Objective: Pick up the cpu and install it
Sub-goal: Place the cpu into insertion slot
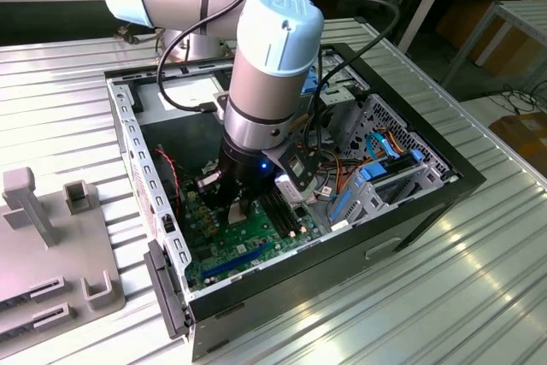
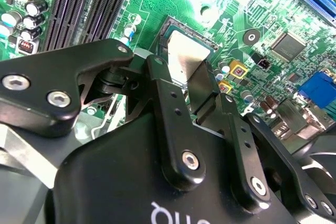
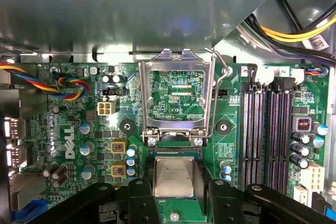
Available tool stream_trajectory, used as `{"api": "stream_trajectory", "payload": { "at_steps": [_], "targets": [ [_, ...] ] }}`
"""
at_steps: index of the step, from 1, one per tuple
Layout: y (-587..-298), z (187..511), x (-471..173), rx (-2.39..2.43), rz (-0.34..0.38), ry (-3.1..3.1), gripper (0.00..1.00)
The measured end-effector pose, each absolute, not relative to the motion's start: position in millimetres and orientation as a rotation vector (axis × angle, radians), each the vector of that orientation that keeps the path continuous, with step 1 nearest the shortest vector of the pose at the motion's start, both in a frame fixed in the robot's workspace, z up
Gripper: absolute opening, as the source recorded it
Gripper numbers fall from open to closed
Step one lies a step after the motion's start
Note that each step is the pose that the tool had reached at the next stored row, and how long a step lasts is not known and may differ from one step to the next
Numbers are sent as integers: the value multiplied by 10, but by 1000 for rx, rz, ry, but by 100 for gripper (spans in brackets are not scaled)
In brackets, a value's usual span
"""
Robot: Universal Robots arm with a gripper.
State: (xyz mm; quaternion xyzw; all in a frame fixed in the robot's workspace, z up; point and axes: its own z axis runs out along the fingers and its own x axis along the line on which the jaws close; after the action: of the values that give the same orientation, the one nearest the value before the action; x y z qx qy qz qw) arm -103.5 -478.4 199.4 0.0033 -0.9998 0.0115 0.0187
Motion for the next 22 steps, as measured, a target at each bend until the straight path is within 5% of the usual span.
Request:
{"api": "stream_trajectory", "payload": {
  "at_steps": [19,22],
  "targets": [
    [-4784,1987,-1034,29,40,-3104,41],
    [-4783,1984,-1020,30,39,-3105,47]
  ]
}}
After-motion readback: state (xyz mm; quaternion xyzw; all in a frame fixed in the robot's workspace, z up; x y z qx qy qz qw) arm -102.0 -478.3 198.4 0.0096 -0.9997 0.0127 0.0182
